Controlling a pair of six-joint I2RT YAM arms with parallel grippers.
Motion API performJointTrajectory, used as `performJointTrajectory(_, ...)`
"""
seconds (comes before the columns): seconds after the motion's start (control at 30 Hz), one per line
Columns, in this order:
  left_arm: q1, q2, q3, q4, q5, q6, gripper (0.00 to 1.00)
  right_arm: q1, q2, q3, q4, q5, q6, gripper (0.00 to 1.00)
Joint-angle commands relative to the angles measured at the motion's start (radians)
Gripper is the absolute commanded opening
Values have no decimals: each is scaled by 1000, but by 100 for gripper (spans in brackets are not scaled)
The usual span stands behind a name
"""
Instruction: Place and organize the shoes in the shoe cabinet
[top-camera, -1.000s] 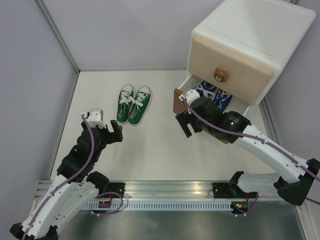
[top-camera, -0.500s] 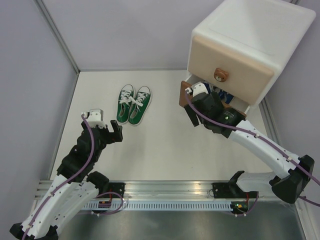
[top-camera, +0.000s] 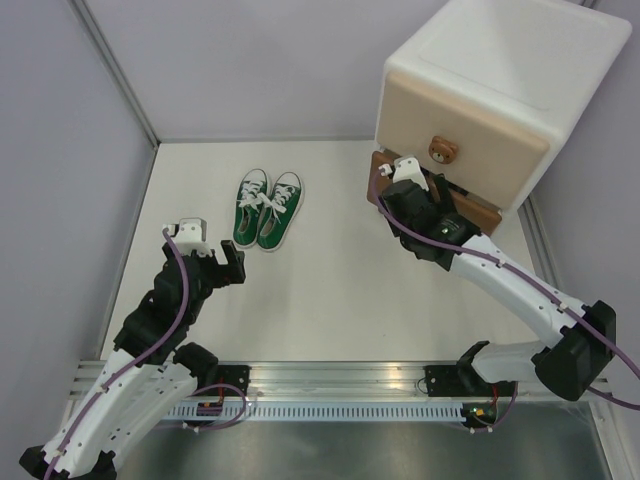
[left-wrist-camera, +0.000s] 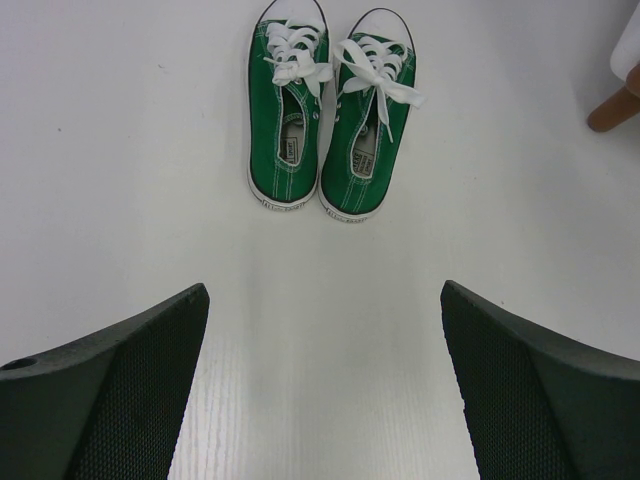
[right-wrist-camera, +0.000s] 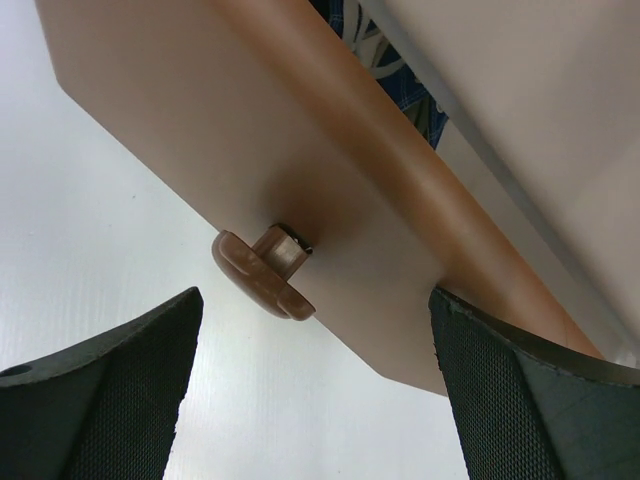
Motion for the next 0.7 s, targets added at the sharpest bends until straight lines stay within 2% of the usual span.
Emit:
performJointTrajectory(0.0, 3, 3, -2, 44, -14, 35, 99, -31, 11, -15, 93, 134, -28, 98)
performJointTrajectory(0.37, 1, 3, -2, 44, -15, 35, 99, -37, -5, -109, 299, 134, -90, 98)
performJointTrajectory(0.67, 3, -3, -2, 46, -17, 38, 99, -43, -51, -168, 325, 99, -58, 98)
